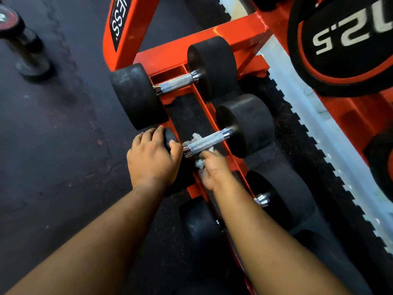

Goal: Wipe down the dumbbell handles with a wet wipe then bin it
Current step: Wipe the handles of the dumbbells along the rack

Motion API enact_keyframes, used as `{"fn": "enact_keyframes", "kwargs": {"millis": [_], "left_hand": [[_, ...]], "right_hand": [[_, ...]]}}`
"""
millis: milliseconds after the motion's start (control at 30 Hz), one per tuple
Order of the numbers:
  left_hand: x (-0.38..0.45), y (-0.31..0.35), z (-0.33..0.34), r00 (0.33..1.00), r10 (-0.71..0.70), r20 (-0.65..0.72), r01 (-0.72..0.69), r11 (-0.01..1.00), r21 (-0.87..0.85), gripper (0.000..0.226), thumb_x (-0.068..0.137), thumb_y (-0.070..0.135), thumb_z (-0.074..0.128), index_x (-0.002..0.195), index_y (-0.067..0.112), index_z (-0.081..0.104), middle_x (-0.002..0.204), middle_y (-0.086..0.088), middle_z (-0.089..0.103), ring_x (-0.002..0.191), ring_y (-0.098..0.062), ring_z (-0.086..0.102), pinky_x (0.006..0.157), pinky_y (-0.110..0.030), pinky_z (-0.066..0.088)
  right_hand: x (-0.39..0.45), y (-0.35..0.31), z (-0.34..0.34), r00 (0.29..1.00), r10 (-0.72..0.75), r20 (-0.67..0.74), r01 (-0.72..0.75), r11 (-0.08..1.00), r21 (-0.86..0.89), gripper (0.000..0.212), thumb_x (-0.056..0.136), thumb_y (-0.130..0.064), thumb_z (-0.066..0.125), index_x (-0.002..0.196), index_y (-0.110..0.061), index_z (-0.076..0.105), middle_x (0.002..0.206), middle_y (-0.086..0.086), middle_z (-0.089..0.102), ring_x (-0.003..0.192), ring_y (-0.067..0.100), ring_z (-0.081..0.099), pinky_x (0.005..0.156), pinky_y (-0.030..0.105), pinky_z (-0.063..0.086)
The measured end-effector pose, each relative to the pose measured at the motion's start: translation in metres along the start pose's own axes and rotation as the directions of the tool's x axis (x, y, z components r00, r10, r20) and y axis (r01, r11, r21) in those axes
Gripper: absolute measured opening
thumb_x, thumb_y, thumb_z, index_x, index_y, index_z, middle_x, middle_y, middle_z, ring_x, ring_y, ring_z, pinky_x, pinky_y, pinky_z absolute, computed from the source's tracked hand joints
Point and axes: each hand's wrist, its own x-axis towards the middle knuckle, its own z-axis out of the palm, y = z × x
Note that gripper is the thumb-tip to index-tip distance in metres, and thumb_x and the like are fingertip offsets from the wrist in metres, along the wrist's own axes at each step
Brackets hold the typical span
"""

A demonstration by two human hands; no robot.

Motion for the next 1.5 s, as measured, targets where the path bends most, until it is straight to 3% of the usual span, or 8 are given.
{"fn": "enact_keyframes", "kwargs": {"millis": [167,433,533,700,833,1033,1300,1500], "left_hand": [[0.000,-0.001,0.003,1.000,0.000,-0.008,0.000,1.000,-0.002,0.066,0.090,0.049,0.031,0.141,0.017,0.059,0.140,-0.008,0.062,0.131,-0.033,0.050,0.101,-0.048,0.047],[0.001,-0.001,0.002,1.000,-0.004,0.005,0.004,1.000,0.007,0.068,0.090,0.050,0.030,0.143,0.017,0.058,0.142,-0.008,0.060,0.133,-0.032,0.049,0.103,-0.047,0.046],[0.001,0.000,0.001,1.000,-0.005,0.009,0.005,1.000,0.003,0.069,0.089,0.050,0.030,0.143,0.018,0.057,0.142,-0.008,0.060,0.134,-0.032,0.048,0.103,-0.047,0.045],[0.001,0.000,0.001,1.000,-0.008,0.007,0.008,1.000,-0.008,0.069,0.089,0.051,0.030,0.142,0.018,0.058,0.142,-0.008,0.060,0.134,-0.033,0.049,0.104,-0.049,0.045],[0.001,-0.001,0.001,1.000,-0.001,0.004,0.001,1.000,0.000,0.069,0.090,0.052,0.030,0.143,0.018,0.057,0.143,-0.008,0.060,0.135,-0.032,0.048,0.106,-0.048,0.045],[0.000,0.000,0.001,1.000,0.007,0.010,-0.007,1.000,0.008,0.068,0.090,0.051,0.030,0.143,0.017,0.058,0.142,-0.008,0.060,0.134,-0.032,0.049,0.106,-0.048,0.045],[0.001,-0.001,0.000,1.000,0.002,0.003,-0.002,1.000,0.009,0.070,0.090,0.053,0.028,0.142,0.017,0.058,0.141,-0.009,0.061,0.134,-0.032,0.049,0.105,-0.048,0.046],[0.001,0.001,0.000,1.000,0.008,0.009,-0.008,1.000,0.009,0.070,0.089,0.052,0.029,0.143,0.017,0.058,0.141,-0.008,0.061,0.134,-0.032,0.049,0.104,-0.048,0.045]], "right_hand": [[-0.006,0.019,0.003,0.996,0.067,-0.052,-0.067,0.998,0.003,0.032,0.087,0.009,0.047,0.072,-0.011,0.067,0.063,0.010,0.062,0.055,0.019,0.053,0.058,0.028,0.045],[-0.042,-0.007,-0.010,0.985,0.012,0.174,0.071,0.883,-0.464,0.024,0.092,0.005,0.050,0.086,-0.011,0.067,0.073,0.005,0.058,0.057,0.010,0.050,0.049,0.019,0.038],[-0.043,-0.028,-0.020,0.924,-0.305,0.232,0.359,0.477,-0.802,0.025,0.094,-0.008,0.055,0.108,-0.016,0.073,0.091,-0.007,0.066,0.080,0.008,0.058,0.063,0.014,0.042],[-0.017,-0.020,-0.028,0.477,-0.447,0.756,0.577,-0.490,-0.654,0.049,0.092,-0.015,0.043,0.139,-0.014,0.057,0.146,0.007,0.054,0.138,0.023,0.046,0.116,0.049,0.032],[0.005,0.012,-0.040,0.617,-0.148,0.773,0.359,-0.821,-0.444,0.064,0.097,-0.019,0.032,0.159,-0.009,0.019,0.165,0.012,0.020,0.154,0.031,0.009,0.115,0.069,0.016],[0.018,-0.021,0.014,0.703,-0.100,0.704,0.420,-0.741,-0.525,0.024,0.098,-0.023,0.047,0.119,-0.019,0.059,0.105,0.003,0.064,0.108,0.026,0.062,0.121,0.060,0.008],[-0.002,0.004,-0.036,0.648,-0.271,0.712,0.240,-0.814,-0.528,0.059,0.097,-0.024,0.050,0.152,-0.013,0.034,0.152,0.009,0.041,0.147,0.030,0.031,0.111,0.077,0.008],[0.010,-0.022,-0.008,0.713,-0.342,0.613,0.094,-0.819,-0.566,0.036,0.098,-0.018,0.031,0.124,-0.010,0.053,0.128,0.014,0.059,0.142,0.035,0.038,0.115,0.068,0.019]]}}
